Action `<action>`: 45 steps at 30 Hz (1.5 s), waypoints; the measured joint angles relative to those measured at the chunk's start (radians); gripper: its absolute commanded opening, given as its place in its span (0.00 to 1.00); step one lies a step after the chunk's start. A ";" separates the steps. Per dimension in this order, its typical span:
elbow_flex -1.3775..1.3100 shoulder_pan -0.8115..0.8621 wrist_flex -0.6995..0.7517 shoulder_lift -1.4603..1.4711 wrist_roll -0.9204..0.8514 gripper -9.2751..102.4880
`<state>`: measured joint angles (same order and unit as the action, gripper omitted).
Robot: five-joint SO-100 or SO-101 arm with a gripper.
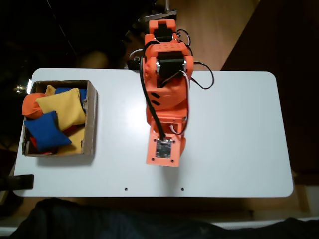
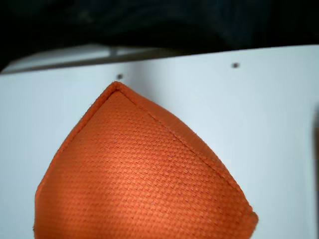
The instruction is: Grasp a bag and put it in the box.
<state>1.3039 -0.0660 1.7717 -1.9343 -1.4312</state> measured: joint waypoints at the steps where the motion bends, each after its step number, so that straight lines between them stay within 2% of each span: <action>1: 0.008 0.021 -0.003 -0.011 -0.008 0.11; 17: 0.041 0.362 -0.083 -0.081 -0.109 0.11; 45: 0.048 0.666 -0.166 -0.081 -0.153 0.11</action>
<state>1.3514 0.5998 1.6061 -2.0157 -1.5846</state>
